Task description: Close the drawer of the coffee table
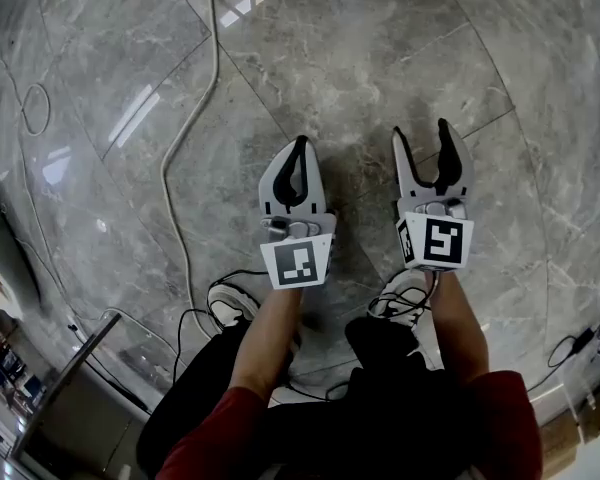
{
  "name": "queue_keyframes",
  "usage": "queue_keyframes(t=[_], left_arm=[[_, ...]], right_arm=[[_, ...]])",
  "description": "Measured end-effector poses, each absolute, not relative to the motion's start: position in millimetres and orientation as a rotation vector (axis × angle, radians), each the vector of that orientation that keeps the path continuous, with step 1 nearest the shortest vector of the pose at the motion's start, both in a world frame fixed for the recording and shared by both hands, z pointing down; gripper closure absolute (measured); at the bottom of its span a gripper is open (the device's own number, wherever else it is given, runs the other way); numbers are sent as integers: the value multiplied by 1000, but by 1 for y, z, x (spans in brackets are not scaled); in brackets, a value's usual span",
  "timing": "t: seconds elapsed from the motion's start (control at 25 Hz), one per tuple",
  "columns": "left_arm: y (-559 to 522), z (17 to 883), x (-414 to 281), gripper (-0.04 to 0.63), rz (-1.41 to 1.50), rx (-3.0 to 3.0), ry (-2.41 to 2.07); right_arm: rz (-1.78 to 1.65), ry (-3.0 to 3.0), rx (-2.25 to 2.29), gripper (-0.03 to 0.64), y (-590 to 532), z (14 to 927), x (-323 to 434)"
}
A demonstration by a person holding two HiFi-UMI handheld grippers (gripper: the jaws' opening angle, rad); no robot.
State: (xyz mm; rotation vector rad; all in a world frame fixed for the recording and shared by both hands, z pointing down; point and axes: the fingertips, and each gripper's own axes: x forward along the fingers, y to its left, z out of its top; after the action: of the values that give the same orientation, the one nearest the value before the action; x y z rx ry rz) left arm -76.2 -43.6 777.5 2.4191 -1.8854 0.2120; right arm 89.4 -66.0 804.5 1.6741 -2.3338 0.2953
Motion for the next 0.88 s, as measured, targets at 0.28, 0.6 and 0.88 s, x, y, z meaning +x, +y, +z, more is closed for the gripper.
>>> queue_keyframes(t=[0.28,0.6,0.88], left_arm=[[-39,780,-73,581,232,2418,-1873],[-37,776,-73,581,224,2435,-1870],[-39,763,-72,582,218,2492,-1837]], right_arm=[[368,-2319,1690,344,-56,811,97],[379,-2337,1690,507,-60,806,93],[361,-2385,1676,595,-60,795,88]])
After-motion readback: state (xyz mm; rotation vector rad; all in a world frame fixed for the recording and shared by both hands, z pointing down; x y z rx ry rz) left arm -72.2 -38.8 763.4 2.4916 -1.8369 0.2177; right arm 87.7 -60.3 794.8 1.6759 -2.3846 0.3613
